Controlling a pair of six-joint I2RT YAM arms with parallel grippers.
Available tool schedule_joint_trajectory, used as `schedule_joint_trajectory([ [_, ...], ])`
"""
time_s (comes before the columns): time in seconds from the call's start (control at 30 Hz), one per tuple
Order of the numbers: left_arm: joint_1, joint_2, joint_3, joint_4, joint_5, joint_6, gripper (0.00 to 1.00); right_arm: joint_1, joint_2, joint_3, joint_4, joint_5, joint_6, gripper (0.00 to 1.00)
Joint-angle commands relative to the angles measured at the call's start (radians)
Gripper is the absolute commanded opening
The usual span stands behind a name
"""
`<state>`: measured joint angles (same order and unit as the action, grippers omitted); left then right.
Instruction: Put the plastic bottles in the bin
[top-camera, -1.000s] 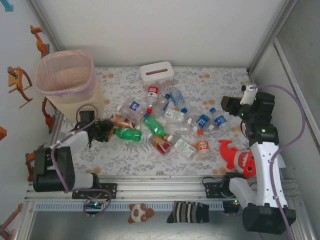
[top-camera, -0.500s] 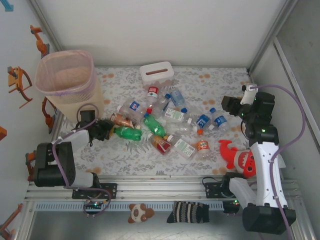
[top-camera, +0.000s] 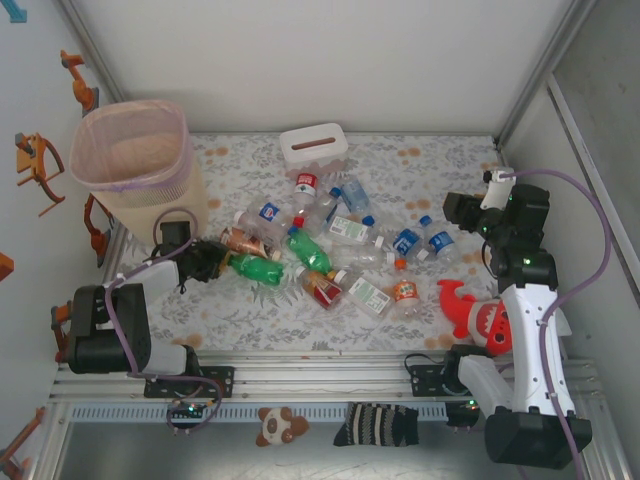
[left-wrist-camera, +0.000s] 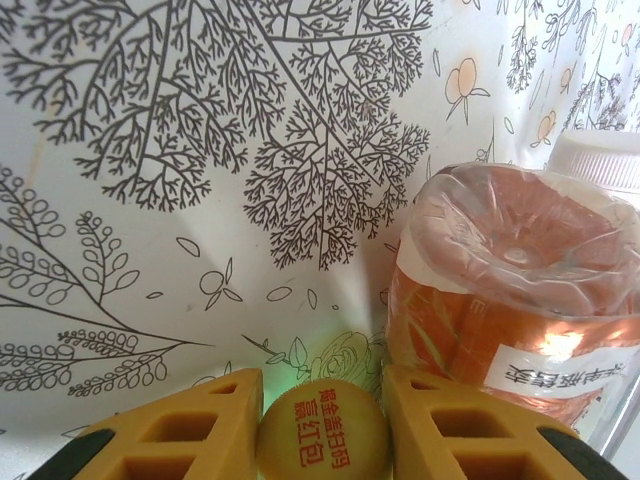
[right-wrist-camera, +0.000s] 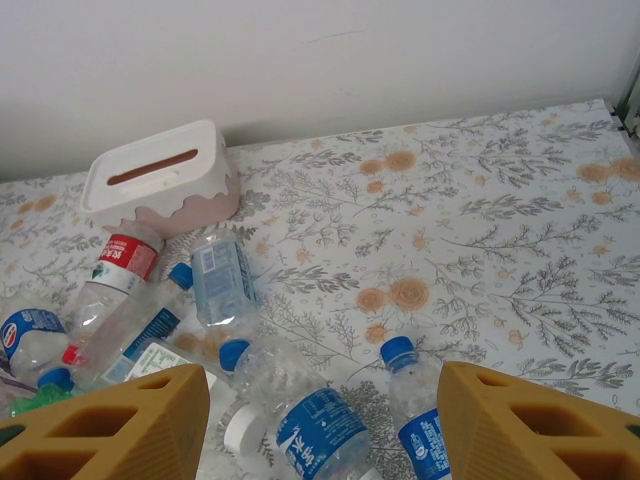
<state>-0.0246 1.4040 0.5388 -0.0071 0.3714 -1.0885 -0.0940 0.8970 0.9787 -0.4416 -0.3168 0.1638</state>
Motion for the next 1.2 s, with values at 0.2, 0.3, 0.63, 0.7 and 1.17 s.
schedule_joint_trajectory([
  [0.2,0.005,-0.048,0.005,-0.043,0.001,0.006,0.28,0.007,-0.015,0.006,-0.008,0.012,-0.012,0.61],
  [0.3,0.005,-0.097,0.031,-0.119,-0.011,0.059,0.27,0.008,-0.014,0.008,-0.008,0.011,-0.012,0.61],
  [0.63,0.003,-0.348,0.164,-0.425,-0.071,0.306,0.2,0.007,-0.012,0.016,-0.009,0.004,-0.005,0.61],
  [0.7,0.003,-0.396,0.207,-0.486,-0.087,0.364,0.19,0.007,-0.012,0.02,-0.009,0.003,-0.004,0.61],
  [1.17,0.003,-0.479,0.643,-0.739,-0.217,0.733,0.16,0.007,-0.003,0.03,-0.006,-0.005,0.005,0.61],
])
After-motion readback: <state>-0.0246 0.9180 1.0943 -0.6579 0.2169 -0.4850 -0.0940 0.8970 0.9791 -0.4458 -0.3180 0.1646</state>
